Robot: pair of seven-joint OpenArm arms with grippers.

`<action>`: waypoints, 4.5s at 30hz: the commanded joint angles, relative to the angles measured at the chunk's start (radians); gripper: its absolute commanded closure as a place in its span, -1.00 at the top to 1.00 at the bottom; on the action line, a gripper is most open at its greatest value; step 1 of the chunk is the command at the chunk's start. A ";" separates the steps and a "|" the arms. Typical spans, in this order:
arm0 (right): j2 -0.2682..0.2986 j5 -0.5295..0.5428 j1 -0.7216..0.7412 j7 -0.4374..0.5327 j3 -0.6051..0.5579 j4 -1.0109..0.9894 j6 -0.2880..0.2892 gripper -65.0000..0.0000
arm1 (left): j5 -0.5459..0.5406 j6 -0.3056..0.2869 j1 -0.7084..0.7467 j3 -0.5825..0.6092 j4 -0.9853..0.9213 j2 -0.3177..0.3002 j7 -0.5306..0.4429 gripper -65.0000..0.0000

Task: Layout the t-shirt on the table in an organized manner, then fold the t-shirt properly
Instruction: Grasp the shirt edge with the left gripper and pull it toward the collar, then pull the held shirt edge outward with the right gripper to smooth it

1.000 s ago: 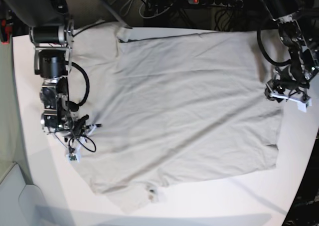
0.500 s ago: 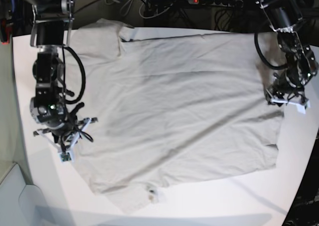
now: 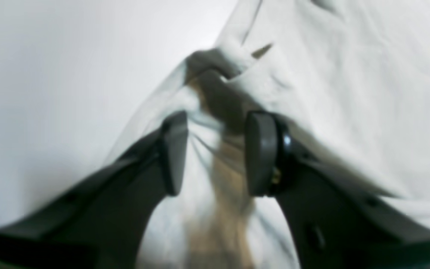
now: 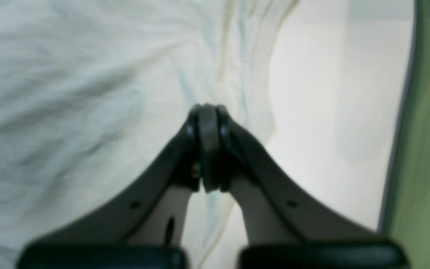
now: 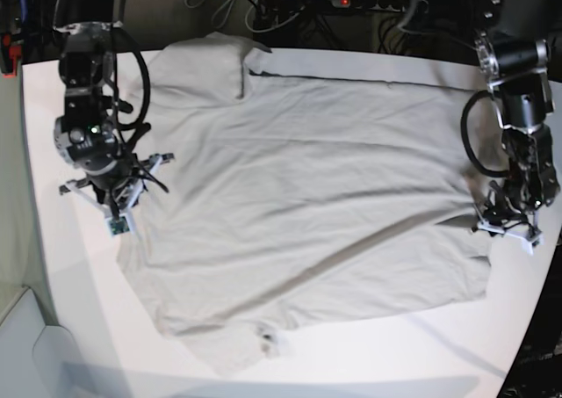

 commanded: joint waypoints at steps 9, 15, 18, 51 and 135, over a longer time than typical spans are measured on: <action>0.009 0.000 -0.050 0.024 0.073 0.079 -0.001 -1.00 | -0.040 0.007 -0.055 -0.035 0.164 -0.069 0.121 -0.21; -0.011 0.000 -0.068 0.024 0.070 0.082 -0.001 -1.00 | -0.218 0.005 0.152 -0.215 0.466 -0.040 0.309 -0.20; -0.031 0.000 -0.068 0.024 0.070 0.084 0.000 -1.00 | -0.302 0.005 0.286 -0.250 0.603 -0.001 0.345 -0.20; -0.057 0.004 -0.062 0.024 0.067 0.058 0.000 -1.00 | -0.363 0.005 0.707 -0.442 0.974 0.099 0.467 -0.19; -0.047 0.000 0.558 0.257 0.079 -0.737 -0.004 -1.00 | -0.193 0.005 0.505 -0.347 0.545 0.112 0.312 -0.20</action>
